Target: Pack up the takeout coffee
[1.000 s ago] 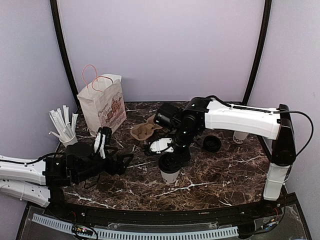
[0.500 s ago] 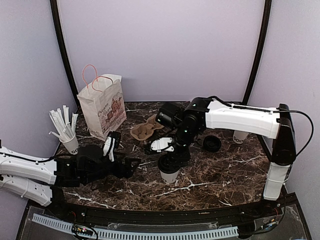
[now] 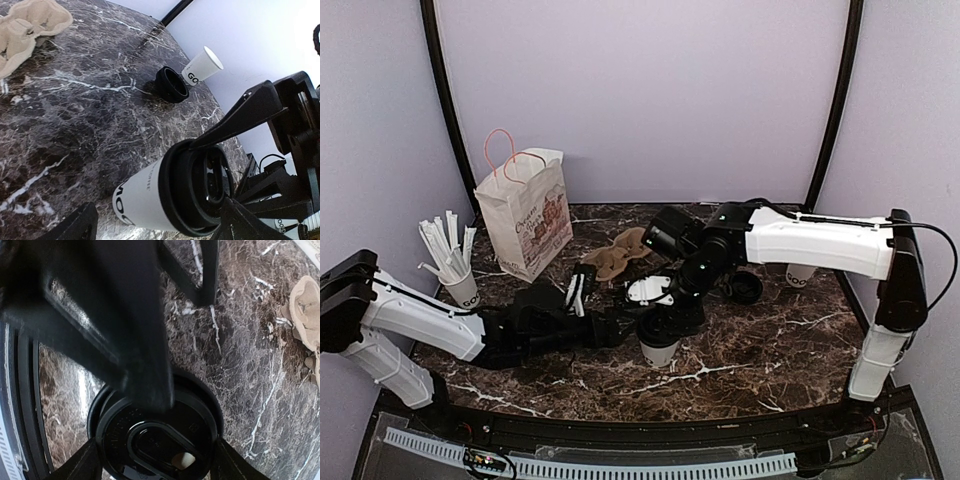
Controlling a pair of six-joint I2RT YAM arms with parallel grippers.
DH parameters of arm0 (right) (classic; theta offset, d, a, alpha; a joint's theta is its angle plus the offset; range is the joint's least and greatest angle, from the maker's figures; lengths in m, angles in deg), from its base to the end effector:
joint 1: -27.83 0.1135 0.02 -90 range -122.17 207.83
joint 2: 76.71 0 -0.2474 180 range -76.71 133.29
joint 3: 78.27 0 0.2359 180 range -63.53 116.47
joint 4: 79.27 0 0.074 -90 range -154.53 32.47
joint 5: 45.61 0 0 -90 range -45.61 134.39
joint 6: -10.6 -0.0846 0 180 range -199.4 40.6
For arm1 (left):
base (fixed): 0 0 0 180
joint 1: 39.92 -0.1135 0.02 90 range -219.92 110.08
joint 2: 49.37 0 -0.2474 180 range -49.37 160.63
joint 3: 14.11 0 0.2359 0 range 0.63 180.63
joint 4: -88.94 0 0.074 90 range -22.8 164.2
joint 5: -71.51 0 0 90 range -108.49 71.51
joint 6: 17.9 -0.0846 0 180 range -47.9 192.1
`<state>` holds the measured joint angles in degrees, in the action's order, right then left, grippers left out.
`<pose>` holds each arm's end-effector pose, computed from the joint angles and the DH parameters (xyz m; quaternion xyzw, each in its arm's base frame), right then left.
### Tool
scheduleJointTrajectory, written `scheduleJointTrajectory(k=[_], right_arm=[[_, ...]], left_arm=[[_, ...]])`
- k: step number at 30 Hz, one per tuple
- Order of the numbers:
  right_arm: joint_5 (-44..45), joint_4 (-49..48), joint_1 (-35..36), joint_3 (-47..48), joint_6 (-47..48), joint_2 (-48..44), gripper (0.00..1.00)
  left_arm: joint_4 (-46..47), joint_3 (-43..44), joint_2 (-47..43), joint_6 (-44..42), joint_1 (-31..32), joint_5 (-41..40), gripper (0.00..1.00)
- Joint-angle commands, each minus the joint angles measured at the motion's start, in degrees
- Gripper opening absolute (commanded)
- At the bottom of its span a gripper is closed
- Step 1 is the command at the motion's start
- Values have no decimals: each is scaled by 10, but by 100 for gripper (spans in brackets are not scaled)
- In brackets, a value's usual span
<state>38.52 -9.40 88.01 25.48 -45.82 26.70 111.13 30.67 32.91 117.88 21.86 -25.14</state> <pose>0.1758 0.3241 0.2074 -0.7236 0.6651 0.0899 0.1611 0.1629 -0.2829 0.1733 0.0756 0.7908 -0.4613 0.3950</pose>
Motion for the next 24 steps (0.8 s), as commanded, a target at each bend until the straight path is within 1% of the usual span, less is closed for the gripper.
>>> scheduleJointTrajectory(k=[1,4,7,8,12,14,17,20,23,24], right_arm=[[-12,10,-4,-35,-5,9,70],[-14,6,-5,-39,-6,5,70],[-15,1,-5,-45,-7,1,70],[-15,-1,-6,-47,-7,-2,70],[-26,-3,-13,-51,-8,-19,71],[-62,1,-29,-43,-12,-37,75],[-109,10,-61,-30,-16,-74,80],[-154,6,-92,-35,-26,-109,82],[-194,-31,-126,-68,-68,-136,83],[-212,-50,-139,-84,-99,-142,83]], left_arm=[[81,43,43,40,-7,73,87],[77,67,88,51,-7,94,86],[75,74,123,88,-10,101,81],[76,72,129,98,-12,102,80],[115,29,154,163,-23,109,70],[143,14,164,187,-30,116,66],[167,10,182,205,-37,130,64],[178,16,200,211,-39,150,62],[180,21,207,214,-40,158,61],[181,22,209,216,-41,159,61]])
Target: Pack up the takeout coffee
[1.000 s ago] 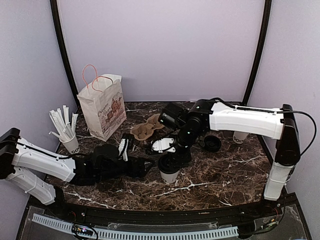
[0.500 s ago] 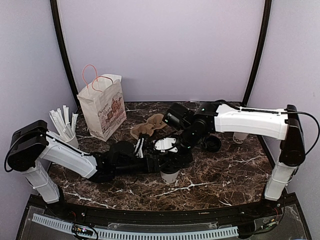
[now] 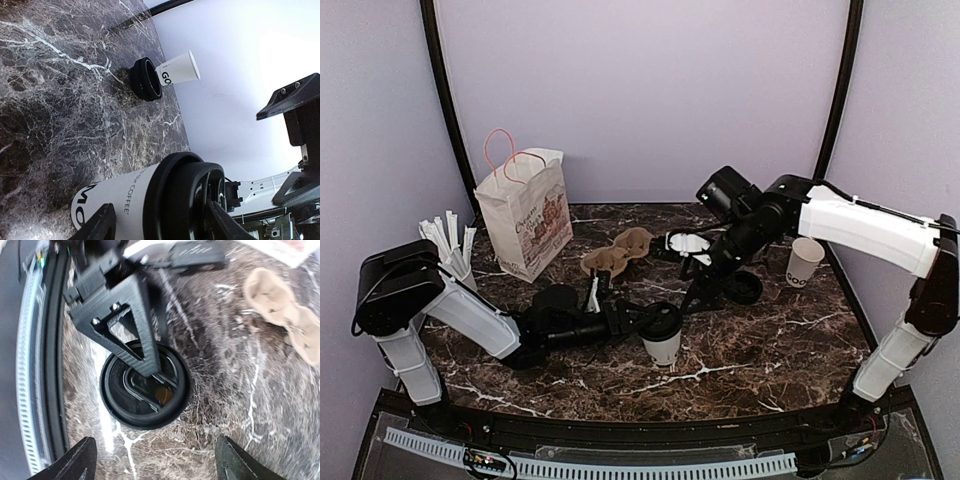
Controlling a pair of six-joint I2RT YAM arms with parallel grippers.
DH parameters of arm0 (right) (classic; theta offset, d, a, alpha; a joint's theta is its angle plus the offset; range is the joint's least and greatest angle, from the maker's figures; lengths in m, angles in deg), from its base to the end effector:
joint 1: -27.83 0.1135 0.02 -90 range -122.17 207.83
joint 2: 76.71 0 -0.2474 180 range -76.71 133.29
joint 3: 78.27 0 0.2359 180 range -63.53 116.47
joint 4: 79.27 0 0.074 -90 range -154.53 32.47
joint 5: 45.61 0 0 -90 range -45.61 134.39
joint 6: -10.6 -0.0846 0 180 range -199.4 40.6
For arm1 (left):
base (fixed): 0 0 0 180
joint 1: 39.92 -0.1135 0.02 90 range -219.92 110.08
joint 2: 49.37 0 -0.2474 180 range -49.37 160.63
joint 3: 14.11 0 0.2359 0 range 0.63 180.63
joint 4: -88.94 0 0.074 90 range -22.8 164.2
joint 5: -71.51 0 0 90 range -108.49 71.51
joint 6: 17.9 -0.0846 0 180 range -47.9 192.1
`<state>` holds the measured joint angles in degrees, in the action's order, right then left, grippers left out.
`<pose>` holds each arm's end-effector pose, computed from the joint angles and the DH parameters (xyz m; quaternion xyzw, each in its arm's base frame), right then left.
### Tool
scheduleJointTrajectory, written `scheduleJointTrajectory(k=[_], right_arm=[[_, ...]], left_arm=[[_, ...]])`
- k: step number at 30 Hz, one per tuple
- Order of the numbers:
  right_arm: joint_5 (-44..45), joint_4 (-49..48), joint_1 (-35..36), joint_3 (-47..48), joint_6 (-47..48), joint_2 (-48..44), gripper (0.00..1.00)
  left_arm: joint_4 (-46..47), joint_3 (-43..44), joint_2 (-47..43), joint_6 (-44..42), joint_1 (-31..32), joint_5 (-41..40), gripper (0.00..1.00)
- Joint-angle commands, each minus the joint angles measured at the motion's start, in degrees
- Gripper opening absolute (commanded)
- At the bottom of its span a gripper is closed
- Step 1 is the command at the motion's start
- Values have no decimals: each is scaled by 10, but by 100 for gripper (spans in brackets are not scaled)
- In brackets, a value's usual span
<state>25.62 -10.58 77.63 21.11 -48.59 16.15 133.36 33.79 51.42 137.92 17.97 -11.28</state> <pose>0.1978 0.2762 0.2511 -0.6494 0.7050 0.1953 0.2079 0.1849 -0.3147 0.1451 -0.0113 0.7569 -0.5971 0.2654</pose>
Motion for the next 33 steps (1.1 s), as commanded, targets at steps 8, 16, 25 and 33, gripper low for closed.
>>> scheduleJointTrajectory(k=[8,16,25,33], right_arm=[[-240,-133,-88,-173,-180,-51,82],[-298,-192,-114,-243,-228,-44,79],[-340,-252,-179,-303,-279,-54,72],[-330,-267,-187,-352,-278,-44,59]], left_arm=[[-16,-2,29,2,-2,52,57],[-63,47,27,-45,10,72,55],[-116,86,21,-84,26,71,53],[-167,115,21,-118,36,66,53]])
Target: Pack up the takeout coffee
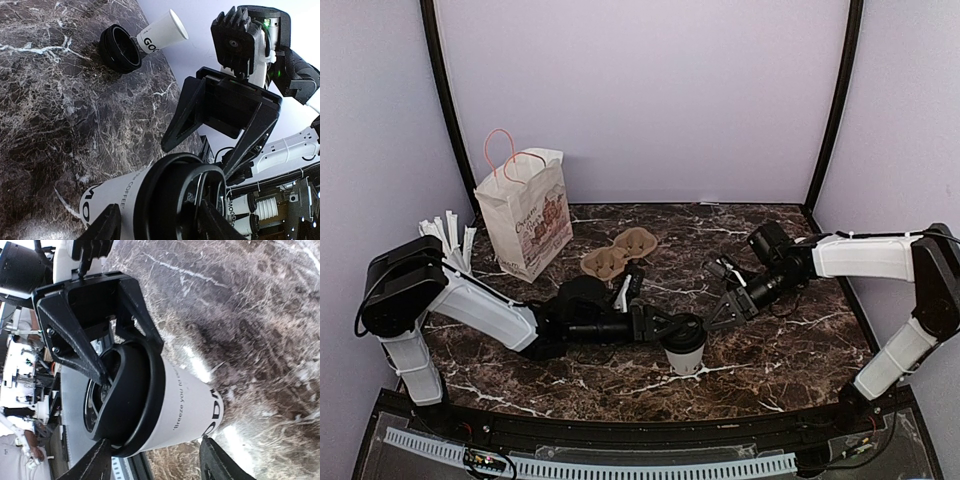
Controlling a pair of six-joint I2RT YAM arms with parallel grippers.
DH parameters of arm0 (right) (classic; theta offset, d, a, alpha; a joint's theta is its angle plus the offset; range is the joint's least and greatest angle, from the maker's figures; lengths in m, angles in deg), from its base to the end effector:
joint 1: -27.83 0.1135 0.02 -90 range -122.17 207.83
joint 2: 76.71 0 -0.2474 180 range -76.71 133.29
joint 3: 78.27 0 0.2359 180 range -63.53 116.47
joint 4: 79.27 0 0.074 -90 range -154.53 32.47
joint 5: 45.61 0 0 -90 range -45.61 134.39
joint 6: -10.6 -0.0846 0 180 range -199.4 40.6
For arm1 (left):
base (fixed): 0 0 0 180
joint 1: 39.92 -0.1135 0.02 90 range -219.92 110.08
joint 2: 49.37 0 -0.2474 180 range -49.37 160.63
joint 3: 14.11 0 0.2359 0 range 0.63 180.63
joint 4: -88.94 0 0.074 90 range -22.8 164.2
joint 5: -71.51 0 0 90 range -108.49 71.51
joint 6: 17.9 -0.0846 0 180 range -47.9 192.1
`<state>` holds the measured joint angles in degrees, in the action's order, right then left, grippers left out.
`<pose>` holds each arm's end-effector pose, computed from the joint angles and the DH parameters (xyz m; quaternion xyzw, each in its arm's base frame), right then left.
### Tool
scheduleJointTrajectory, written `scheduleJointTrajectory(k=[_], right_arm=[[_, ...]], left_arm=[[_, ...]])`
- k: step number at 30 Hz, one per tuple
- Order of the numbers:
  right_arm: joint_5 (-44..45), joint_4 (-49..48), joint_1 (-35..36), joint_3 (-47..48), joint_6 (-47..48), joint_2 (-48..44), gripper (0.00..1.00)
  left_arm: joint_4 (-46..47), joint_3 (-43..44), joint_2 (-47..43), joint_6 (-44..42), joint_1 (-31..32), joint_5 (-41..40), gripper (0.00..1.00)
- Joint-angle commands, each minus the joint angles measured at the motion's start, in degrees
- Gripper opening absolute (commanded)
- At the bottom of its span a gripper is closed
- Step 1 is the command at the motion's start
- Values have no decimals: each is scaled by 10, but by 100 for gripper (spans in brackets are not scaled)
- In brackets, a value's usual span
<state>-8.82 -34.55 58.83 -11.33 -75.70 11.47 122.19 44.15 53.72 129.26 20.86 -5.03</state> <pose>0.2075 0.2037 0.1615 -0.3498 0.8069 0.4696 0.0776 0.1763 -0.3556 0.1568 0.0984 0.7668 -0.5848 0.2458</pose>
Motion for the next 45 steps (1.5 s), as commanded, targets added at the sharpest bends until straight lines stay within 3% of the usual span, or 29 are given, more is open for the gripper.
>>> scheduleJointTrajectory(k=[1,16,19,23,26,35,38,45], right_arm=[[18,-28,0,-33,-7,7,57],[92,-18,-2,-18,-37,143,34],[79,-25,-2,-18,-36,159,31],[88,-28,-3,-10,-19,181,22],[104,-23,-2,-2,-19,194,22],[119,22,1,49,16,208,19],[90,49,1,76,46,183,24],[15,111,0,129,98,129,57]], left_arm=[[-60,11,-2,-32,7,2,53],[-149,-54,-36,-46,8,-31,43],[-121,-88,-31,-42,6,-36,43],[-7,-119,6,-38,1,-7,43],[65,-111,50,-33,0,14,44],[89,-95,67,-20,-1,19,46],[63,-96,56,-24,-1,9,45],[18,-76,24,-70,-1,19,45]])
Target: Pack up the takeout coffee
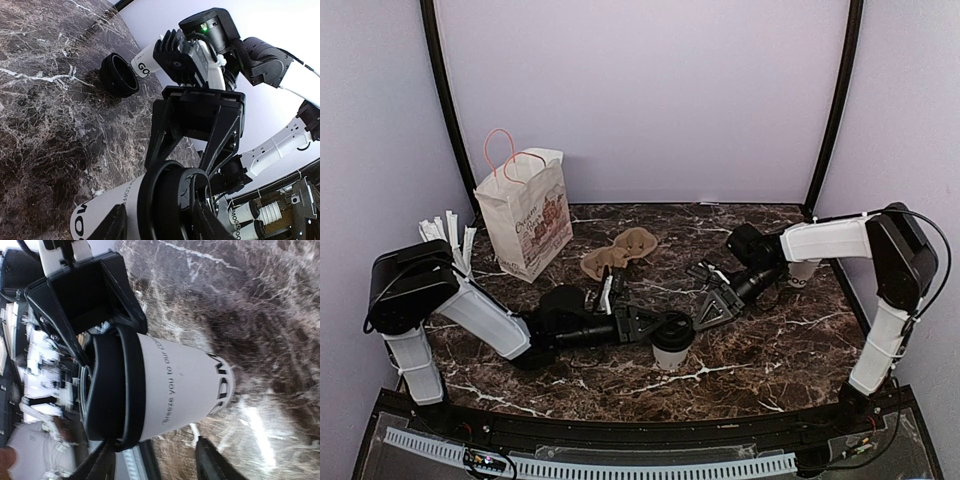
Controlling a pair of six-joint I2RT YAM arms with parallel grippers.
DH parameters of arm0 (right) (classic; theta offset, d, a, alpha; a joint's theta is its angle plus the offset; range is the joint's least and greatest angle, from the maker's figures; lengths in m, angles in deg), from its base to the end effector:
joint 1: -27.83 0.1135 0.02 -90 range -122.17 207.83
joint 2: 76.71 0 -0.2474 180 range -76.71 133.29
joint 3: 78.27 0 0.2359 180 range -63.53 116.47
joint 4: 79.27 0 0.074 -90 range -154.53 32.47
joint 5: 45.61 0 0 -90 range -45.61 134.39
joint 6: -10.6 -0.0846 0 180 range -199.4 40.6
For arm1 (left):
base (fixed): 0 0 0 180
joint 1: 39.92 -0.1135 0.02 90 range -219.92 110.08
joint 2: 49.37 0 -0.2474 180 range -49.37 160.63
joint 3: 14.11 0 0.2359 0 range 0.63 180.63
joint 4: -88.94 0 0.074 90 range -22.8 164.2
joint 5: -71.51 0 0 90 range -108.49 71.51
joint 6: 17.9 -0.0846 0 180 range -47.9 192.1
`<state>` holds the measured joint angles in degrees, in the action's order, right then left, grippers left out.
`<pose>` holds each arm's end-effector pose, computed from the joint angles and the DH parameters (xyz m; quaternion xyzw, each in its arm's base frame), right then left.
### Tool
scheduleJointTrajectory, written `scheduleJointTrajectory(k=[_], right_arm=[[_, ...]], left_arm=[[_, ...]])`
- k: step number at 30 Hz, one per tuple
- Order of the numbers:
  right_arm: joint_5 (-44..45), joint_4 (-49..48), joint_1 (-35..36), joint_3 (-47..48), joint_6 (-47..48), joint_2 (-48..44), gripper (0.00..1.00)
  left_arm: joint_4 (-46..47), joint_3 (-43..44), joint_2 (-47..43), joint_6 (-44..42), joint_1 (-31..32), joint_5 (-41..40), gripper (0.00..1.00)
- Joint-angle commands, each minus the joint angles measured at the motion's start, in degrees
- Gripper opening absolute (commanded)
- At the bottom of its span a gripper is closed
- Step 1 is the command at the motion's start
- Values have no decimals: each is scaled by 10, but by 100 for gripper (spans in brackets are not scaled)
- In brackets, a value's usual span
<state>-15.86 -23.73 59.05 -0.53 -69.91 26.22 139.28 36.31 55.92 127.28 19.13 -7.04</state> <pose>0.2249 0.2222 0.1398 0.3379 -0.7942 -0.5045 0.0257 0.1797 -0.3323 0.1468 0.0923 0.7281 -0.6068 0.3051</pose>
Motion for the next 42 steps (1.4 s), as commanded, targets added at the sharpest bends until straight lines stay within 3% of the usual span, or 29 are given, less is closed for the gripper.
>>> scheduleJointTrajectory(k=[1,6,15,23,31,33,38,42], right_arm=[[80,5,-2,24,41,-22,61],[33,38,-1,48,56,-10,71],[1,73,37,63,93,25,74],[30,52,52,40,70,63,65],[29,56,52,44,75,49,62],[33,51,51,35,72,45,62],[34,51,50,37,70,33,62],[34,52,50,39,71,23,62]], left_arm=[[-158,11,-1,-54,16,42,45],[-185,29,-15,-73,17,46,45],[-192,33,-8,-72,16,44,45],[-197,34,-1,-72,16,42,44],[-213,44,-17,-86,16,37,44],[-219,49,-25,-98,16,34,46],[-264,65,-85,-165,16,0,64],[-330,89,-147,-221,16,-39,70]])
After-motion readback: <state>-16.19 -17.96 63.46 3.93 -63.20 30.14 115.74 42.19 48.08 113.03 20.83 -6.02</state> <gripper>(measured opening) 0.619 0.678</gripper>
